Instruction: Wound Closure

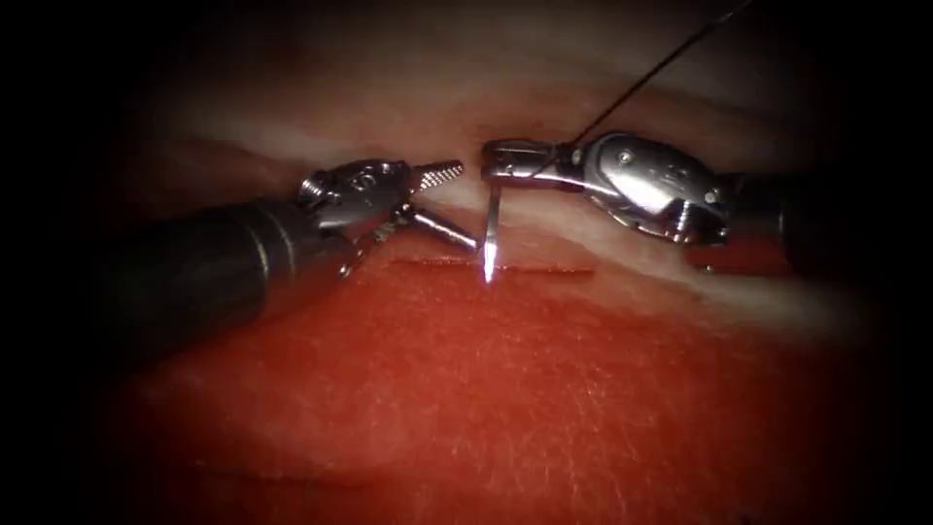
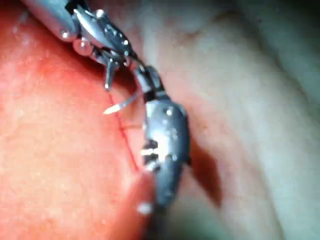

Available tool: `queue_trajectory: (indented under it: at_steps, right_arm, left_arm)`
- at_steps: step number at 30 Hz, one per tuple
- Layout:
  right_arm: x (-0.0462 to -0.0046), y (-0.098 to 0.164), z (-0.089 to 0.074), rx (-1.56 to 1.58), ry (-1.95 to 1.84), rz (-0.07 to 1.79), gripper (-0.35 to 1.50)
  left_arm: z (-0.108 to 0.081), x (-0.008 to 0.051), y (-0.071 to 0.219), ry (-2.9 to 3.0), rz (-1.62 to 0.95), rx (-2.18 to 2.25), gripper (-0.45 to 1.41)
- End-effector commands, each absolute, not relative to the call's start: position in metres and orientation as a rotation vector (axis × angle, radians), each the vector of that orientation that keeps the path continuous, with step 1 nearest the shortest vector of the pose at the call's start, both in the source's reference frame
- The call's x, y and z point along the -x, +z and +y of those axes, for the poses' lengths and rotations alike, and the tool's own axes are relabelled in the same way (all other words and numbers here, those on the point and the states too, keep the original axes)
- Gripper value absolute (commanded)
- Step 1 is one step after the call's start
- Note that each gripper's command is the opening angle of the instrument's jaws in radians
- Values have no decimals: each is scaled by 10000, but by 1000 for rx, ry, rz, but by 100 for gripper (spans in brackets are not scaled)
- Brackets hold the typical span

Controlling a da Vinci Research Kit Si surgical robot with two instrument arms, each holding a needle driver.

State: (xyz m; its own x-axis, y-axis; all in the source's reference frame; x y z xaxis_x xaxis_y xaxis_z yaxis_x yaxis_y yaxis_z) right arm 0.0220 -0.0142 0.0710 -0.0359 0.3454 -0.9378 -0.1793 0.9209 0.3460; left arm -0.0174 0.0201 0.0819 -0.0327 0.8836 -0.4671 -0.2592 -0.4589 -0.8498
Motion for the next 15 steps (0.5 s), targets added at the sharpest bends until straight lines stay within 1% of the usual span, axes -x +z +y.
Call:
queue_trajectory:
  at_steps: [1,8,9,10,11,15]
  right_arm:
    - [-231,714,-140,-120,408,1557,-35]
    - [-236,711,-142,-75,367,1563,-35]
    - [-236,711,-142,-69,363,1566,-35]
    - [-237,710,-143,-65,365,1571,-35]
    - [-237,709,-144,-60,361,1575,-35]
    - [-240,703,-145,-35,347,1588,-35]
  left_arm:
    - [205,178,822,1597,-750,1335,72]
    - [207,179,815,1514,-821,1281,72]
    - [208,179,814,1509,-824,1277,64]
    - [208,180,813,1504,-827,1273,51]
    - [208,181,814,1503,-827,1273,45]
    - [210,183,817,1503,-825,1274,45]
